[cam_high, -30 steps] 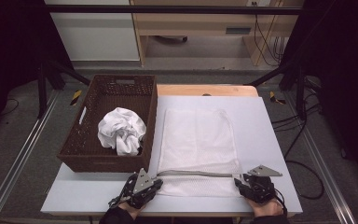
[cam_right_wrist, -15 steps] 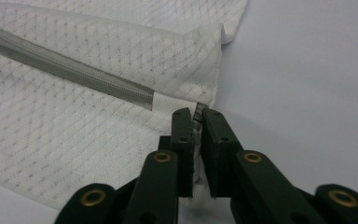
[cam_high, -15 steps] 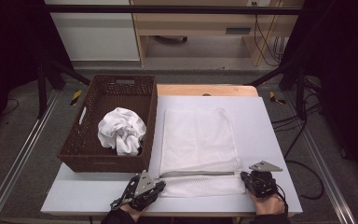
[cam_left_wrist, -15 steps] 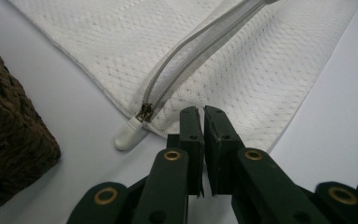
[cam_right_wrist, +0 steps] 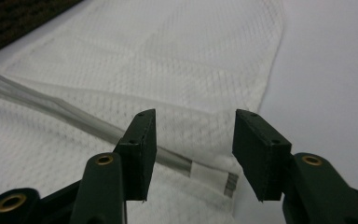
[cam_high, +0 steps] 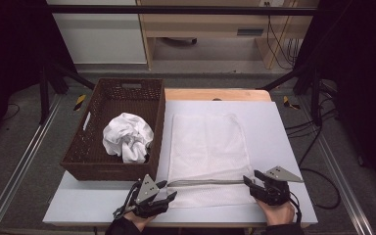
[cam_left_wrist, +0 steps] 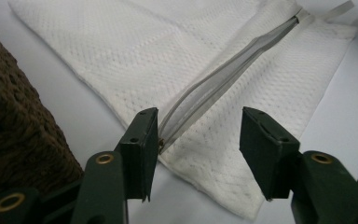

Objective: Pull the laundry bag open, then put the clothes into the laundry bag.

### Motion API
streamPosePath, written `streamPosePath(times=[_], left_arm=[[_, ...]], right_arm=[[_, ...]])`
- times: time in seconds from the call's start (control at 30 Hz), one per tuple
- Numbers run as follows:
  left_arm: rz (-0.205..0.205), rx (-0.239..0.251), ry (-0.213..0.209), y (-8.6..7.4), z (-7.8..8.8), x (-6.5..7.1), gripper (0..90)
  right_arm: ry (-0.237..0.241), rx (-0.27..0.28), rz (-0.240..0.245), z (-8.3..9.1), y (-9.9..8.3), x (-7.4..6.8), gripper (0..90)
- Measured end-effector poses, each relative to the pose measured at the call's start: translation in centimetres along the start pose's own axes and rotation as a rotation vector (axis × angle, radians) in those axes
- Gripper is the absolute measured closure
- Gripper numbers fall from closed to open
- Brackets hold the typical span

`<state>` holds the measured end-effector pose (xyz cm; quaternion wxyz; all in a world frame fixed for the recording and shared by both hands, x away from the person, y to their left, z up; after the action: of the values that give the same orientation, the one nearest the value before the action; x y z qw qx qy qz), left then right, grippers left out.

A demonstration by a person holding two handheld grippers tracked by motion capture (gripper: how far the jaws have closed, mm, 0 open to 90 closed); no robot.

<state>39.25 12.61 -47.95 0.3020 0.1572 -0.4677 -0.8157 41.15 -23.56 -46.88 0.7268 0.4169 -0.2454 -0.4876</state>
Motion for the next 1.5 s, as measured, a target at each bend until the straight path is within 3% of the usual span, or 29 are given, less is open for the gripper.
streamPosePath(times=[0.37, 0.7, 0.9, 1.0, 1.5], left_arm=[[-0.019, -0.001, -0.016, 1.5, -1.2, 0.7, 39.1], [-0.035, -0.016, -0.028, 2.3, -2.7, 1.2, 34.6], [-0.043, -0.027, -0.037, 2.6, -3.3, 1.6, 34.7], [-0.056, -0.043, -0.053, 2.5, -4.0, 1.9, 38.3], [-0.07, -0.114, -0.14, 2.0, -5.8, 2.8, 77.4]], right_arm=[[0.062, 0.067, 0.034, -0.8, 2.1, -2.1, 40.6], [0.105, 0.059, 0.065, -2.4, 3.5, -4.2, 36.6], [0.112, 0.047, 0.071, -2.7, 3.1, -4.3, 36.3], [0.114, 0.036, 0.072, -2.9, 3.0, -4.4, 36.9], [0.152, -0.027, 0.086, -4.0, 2.3, -5.4, 44.0]])
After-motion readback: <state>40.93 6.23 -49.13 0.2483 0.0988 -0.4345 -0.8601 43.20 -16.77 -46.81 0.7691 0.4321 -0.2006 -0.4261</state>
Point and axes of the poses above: each handheld gripper's, and its own axes: z roughly backward along the jaws, y roughly out of its top, x roughly to its right, the point moved 2 cm from there along -z, roughly forward along the jaws, and after that the axes turned 2 degrees about -y, right-handed, at the moved point
